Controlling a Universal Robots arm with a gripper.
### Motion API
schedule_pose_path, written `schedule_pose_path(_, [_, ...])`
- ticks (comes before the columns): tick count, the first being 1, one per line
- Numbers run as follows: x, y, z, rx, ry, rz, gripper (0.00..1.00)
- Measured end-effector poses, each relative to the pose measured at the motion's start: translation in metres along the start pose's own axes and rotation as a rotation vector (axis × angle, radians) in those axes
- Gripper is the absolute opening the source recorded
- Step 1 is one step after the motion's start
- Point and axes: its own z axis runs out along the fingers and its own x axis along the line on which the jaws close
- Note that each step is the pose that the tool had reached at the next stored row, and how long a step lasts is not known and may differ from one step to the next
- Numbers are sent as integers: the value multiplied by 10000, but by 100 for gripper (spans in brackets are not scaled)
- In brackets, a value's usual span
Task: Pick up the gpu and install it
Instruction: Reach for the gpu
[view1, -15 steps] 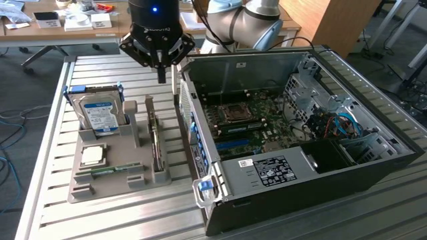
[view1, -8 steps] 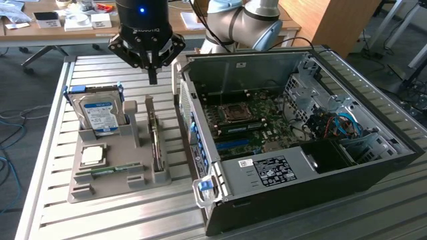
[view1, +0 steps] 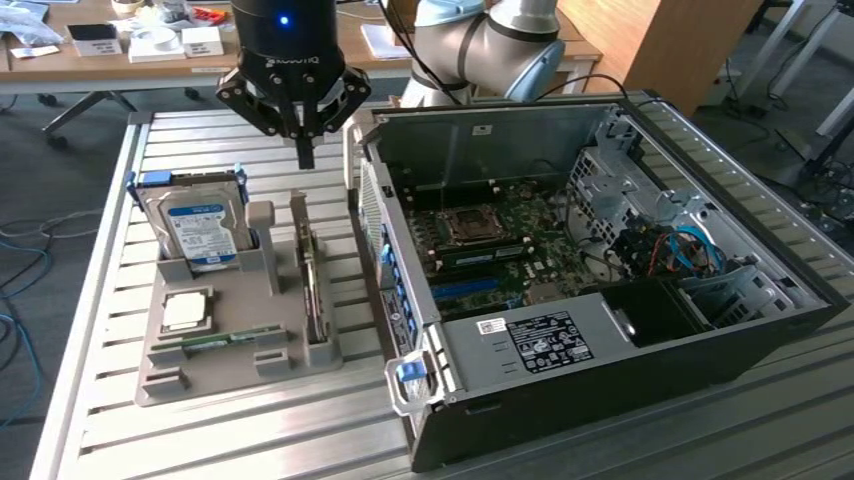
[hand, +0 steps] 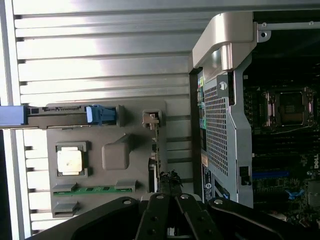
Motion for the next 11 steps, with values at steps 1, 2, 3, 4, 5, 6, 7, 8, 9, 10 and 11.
schedule_pose_path(1, [0, 0, 0, 0, 0, 0, 11])
schedule_pose_path(2, [0, 0, 0, 0, 0, 0, 11])
schedule_pose_path(3, [0, 0, 0, 0, 0, 0, 11])
schedule_pose_path(4, [0, -1, 0, -1, 0, 1, 11])
schedule_pose_path(5, [1, -6, 0, 0, 0, 1, 11])
schedule_pose_path(6, [1, -14, -1, 0, 1, 1, 11])
schedule_pose_path(7, [0, -25, -1, 0, 1, 0, 11])
schedule_pose_path(8, [-1, -39, -1, -1, 0, 0, 11])
schedule_pose_path(9, [-1, -55, -2, -1, 0, 1, 11])
schedule_pose_path(10, [-2, -72, -3, 0, 0, 0, 11])
schedule_pose_path(11, [-2, -87, -4, -1, 0, 1, 11])
